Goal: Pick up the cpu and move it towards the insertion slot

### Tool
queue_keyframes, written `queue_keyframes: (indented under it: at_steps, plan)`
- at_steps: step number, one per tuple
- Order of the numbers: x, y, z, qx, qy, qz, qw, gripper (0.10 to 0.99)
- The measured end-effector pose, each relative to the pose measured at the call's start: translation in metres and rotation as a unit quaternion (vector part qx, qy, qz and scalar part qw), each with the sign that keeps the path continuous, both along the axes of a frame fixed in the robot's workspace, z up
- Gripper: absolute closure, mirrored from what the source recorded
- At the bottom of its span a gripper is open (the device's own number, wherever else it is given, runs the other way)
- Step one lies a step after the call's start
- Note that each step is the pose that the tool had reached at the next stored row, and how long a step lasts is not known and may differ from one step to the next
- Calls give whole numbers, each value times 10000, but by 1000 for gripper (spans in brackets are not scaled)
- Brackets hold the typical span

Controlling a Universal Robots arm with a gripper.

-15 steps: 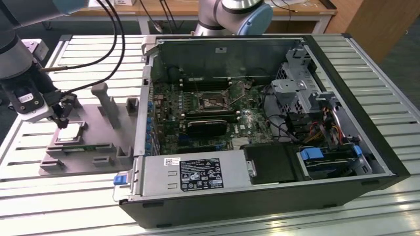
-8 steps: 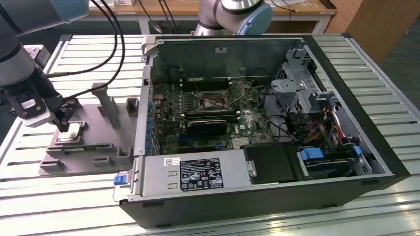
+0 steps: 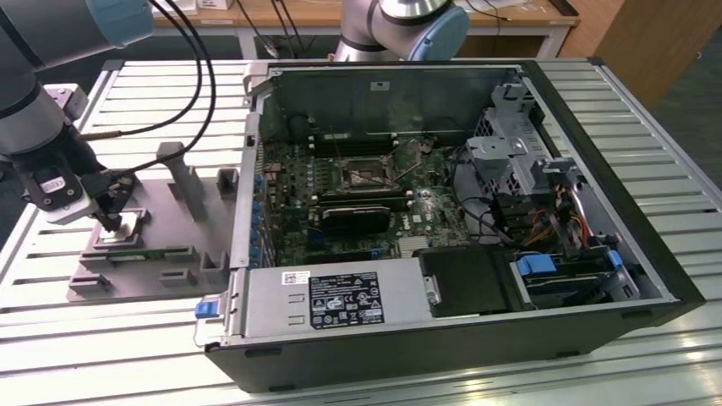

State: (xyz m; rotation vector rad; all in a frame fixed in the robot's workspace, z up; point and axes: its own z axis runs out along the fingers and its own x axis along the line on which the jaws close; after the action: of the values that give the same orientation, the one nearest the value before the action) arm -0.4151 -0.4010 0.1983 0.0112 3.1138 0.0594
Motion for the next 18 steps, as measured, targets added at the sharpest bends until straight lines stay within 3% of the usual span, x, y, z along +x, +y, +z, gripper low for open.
queue_keyframes:
  at_steps: [8,13,14,17,18]
  plan:
    - [0,0,-2,0,-1,0,10000,973]
    - [0,0,-3,0,-1,0,10000,737]
    - [0,0,-3,1,-1,0,10000,737]
    - [0,0,-3,1,-1,0,10000,561]
    - [0,0,-4,1,-1,0,10000,561]
